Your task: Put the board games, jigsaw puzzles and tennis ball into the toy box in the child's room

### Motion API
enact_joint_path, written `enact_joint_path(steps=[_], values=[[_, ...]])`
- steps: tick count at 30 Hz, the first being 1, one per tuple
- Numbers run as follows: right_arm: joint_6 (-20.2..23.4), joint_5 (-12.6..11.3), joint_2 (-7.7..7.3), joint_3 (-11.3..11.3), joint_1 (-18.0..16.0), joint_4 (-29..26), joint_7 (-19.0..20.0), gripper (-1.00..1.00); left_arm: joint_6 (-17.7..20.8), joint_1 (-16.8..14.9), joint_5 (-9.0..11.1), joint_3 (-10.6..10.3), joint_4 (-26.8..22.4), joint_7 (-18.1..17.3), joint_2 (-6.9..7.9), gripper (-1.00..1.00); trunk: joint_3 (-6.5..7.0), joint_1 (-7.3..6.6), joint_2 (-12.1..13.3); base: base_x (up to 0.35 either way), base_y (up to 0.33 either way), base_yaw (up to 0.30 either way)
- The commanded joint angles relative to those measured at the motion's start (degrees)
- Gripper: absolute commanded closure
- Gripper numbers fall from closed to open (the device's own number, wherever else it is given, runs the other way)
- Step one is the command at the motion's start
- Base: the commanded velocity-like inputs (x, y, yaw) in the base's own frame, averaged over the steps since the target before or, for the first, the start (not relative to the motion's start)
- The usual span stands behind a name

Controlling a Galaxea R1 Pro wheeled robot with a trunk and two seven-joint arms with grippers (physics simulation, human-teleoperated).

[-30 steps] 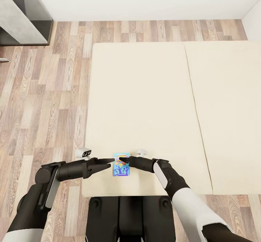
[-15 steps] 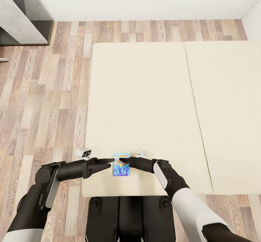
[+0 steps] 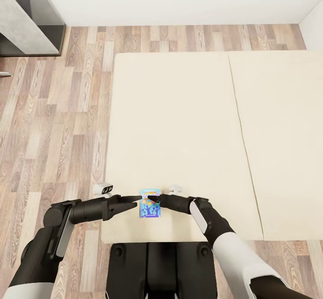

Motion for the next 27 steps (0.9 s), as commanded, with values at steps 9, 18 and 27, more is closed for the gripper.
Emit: enact_joint_path(steps=[9, 18, 27], values=[[0.42, -0.32, 0.0, 0.03, -0.01, -0.05, -0.05, -1.0, 0.61, -0.01, -0.01, 0.0, -0.01, -0.2, 0.01, -1.0, -0.06, 0.03, -0.09, 0.0, 0.0, 0.0], [0.42, -0.28, 0.0, 0.04, -0.01, -0.05, -0.05, -1.0, 0.61, -0.01, -0.01, 0.0, -0.01, -0.2, 0.01, -1.0, -0.06, 0.03, -0.09, 0.0, 0.0, 0.0], [0.42, -0.22, 0.0, 0.04, -0.01, -0.09, -0.05, -1.0, 0.61, -0.01, -0.01, 0.0, -0.01, -0.2, 0.01, -1.0, -0.06, 0.03, -0.09, 0.0, 0.001, 0.0]])
